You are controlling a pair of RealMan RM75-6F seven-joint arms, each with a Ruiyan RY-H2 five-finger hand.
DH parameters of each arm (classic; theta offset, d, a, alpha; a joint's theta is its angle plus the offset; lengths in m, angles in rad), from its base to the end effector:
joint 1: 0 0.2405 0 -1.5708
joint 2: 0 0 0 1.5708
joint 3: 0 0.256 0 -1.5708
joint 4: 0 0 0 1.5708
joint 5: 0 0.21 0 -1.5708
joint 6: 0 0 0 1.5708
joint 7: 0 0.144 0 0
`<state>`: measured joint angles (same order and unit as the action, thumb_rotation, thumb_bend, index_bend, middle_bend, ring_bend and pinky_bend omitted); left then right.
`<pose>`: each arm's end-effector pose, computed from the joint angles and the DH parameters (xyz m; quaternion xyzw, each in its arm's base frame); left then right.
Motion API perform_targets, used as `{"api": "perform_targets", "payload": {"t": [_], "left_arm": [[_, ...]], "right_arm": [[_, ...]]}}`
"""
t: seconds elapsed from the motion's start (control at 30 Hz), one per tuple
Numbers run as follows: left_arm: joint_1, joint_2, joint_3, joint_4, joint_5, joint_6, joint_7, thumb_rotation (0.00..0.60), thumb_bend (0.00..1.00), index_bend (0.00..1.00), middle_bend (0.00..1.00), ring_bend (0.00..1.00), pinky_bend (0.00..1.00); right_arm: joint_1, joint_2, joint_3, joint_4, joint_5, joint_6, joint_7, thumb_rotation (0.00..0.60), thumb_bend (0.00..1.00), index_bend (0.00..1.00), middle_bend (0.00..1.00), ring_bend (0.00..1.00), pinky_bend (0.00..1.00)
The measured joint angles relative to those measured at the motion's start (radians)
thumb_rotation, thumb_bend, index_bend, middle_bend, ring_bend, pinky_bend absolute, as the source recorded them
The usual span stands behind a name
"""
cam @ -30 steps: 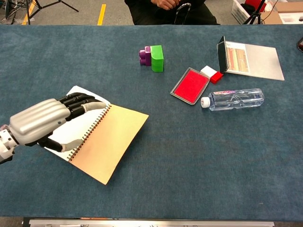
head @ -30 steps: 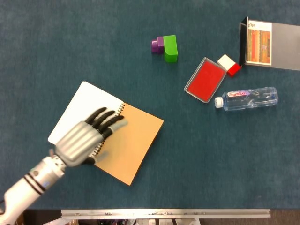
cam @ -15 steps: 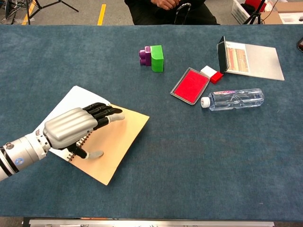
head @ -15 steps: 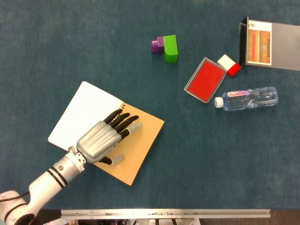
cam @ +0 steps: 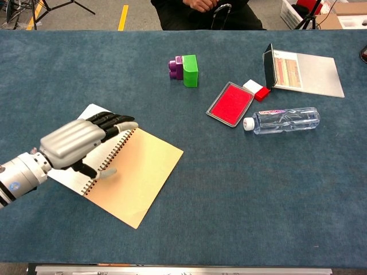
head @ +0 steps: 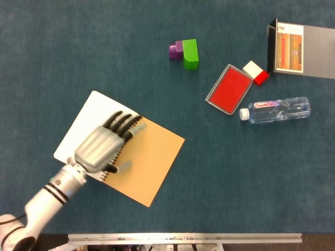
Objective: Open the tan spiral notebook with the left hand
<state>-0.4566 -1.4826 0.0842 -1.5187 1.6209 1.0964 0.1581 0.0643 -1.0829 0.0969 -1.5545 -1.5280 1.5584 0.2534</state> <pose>-0.2126 0.2206 -0.0207 -0.8013 -0.3515 -0.3601 0.3235 -0.3157 -0.1843 0.1912 0.5443 -0.3952 0.4735 0.5687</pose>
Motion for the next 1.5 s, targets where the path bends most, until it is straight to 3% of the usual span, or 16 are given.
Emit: {"api": "perform_targets", "payload": {"t": [0.07, 0.23, 0.5, 0.87, 1.13, 1.5], "left_arm": [[0.012, 0.035, -0.015, -0.019, -0.021, 0.031, -0.029, 0.437, 0.26, 0.0, 0.0, 0.0, 0.0], [0.06, 0.09, -0.055, -0.047, -0.088, 0.119, -0.095, 0.598, 0.26, 0.0, 0.0, 0.0, 0.0], [0.174, 0.166, -0.123, -0.061, -0.23, 0.263, -0.154, 0.6, 0.26, 0.0, 0.0, 0.0, 0.0], [0.301, 0.199, -0.141, 0.023, -0.257, 0.429, -0.151, 0.6, 0.26, 0.0, 0.01, 0.0, 0.0], [0.336, 0.247, -0.097, -0.014, -0.205, 0.436, -0.119, 0.6, 0.26, 0.0, 0.01, 0.0, 0.0], [0.344, 0.26, -0.101, -0.041, -0.184, 0.416, -0.136, 0.6, 0.26, 0.0, 0.01, 0.0, 0.0]], "right_arm": [[0.0, 0.0, 0.0, 0.002, 0.002, -0.002, 0.0, 0.6, 0.47, 0.35, 0.35, 0.25, 0.37], [0.002, 0.005, 0.001, -0.001, 0.013, -0.016, -0.008, 0.6, 0.47, 0.35, 0.35, 0.25, 0.37], [0.006, 0.027, 0.006, -0.062, 0.082, -0.074, -0.092, 0.6, 0.47, 0.35, 0.35, 0.24, 0.37], [0.013, 0.053, 0.01, -0.121, 0.143, -0.121, -0.177, 0.6, 0.47, 0.35, 0.35, 0.24, 0.37], [0.002, 0.053, 0.003, -0.122, 0.134, -0.108, -0.183, 0.6, 0.47, 0.35, 0.35, 0.24, 0.37], [0.008, 0.036, 0.0, -0.11, 0.111, -0.112, -0.166, 0.6, 0.47, 0.35, 0.35, 0.24, 0.37]]}}
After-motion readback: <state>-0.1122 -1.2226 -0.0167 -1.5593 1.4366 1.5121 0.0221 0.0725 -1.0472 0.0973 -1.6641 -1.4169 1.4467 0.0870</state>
